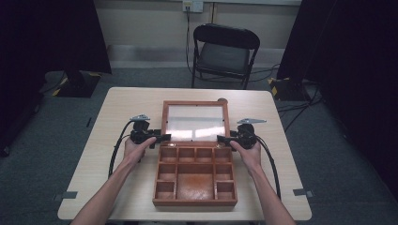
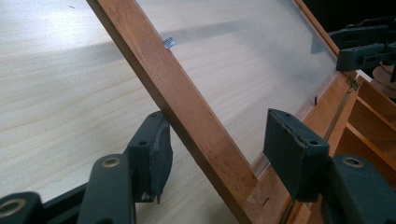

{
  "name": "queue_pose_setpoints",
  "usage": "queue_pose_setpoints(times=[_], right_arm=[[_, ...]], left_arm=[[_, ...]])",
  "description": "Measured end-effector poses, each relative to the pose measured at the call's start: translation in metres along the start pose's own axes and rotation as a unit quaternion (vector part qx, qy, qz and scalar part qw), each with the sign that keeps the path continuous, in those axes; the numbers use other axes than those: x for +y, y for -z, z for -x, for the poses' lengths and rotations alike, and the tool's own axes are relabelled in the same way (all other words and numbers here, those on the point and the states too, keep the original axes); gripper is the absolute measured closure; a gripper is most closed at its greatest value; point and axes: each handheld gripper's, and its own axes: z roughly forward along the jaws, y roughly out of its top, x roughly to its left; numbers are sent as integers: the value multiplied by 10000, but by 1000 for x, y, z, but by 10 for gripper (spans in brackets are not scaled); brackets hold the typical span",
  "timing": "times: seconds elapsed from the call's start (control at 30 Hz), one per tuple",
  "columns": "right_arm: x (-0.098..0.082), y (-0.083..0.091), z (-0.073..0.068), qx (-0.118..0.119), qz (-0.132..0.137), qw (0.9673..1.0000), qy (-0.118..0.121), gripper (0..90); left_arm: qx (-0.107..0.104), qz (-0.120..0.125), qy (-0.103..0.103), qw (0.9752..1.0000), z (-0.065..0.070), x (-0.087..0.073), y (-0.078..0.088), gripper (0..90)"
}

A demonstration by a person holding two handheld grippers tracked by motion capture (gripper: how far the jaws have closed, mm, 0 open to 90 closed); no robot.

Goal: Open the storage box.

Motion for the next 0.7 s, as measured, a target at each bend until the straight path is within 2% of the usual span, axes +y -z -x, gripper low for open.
queue_pose_setpoints(times=[0.23,0.3,0.4,0.7], right_arm=[[-1,-1,1,-2,-32,10000,-22,293],[-1,-2,-1,-134,-83,9999,26,266],[-3,-3,2,-74,-67,9999,-84,261],[-3,-4,2,-57,-96,9998,-136,257]], left_arm=[[60,-35,-20,10000,0,0,-1,395],[84,-88,48,9999,-1,-1,-2,372],[5,-74,119,9999,-3,-2,-3,369],[0,-103,149,9998,-4,-3,-3,363]])
